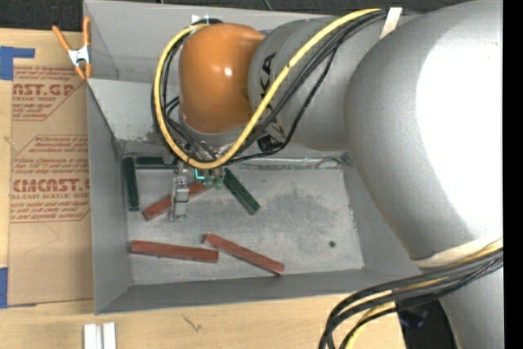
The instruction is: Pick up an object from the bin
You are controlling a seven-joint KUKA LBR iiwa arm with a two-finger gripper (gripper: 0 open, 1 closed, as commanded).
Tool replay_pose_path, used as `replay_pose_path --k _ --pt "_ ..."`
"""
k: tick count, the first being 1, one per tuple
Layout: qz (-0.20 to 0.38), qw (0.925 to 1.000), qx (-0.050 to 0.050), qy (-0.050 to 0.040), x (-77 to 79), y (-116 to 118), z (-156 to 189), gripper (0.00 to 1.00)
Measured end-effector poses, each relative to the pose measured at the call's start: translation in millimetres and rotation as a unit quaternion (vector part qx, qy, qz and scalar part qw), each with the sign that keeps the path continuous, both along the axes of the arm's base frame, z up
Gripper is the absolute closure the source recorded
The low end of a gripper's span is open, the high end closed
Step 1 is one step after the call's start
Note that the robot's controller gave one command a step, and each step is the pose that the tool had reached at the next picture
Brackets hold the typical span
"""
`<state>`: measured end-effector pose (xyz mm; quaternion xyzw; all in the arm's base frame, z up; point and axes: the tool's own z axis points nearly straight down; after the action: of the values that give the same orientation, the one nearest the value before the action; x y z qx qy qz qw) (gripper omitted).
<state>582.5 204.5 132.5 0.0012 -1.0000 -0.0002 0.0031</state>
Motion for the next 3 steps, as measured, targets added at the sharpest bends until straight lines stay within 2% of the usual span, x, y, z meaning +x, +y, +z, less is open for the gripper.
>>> replay_pose_path --k 1,2,3 --pt "-0.001 1.0000 0.001 -0.0036 2.2 -0.8 4.9 0.00" --pt "0.061 0.9982 0.000 -0.0046 -2.3 -15.8 -55.2 0.00" --pt "0.061 0.9981 0.001 -0.0024 -5.4 -18.5 -45.6 0.00"
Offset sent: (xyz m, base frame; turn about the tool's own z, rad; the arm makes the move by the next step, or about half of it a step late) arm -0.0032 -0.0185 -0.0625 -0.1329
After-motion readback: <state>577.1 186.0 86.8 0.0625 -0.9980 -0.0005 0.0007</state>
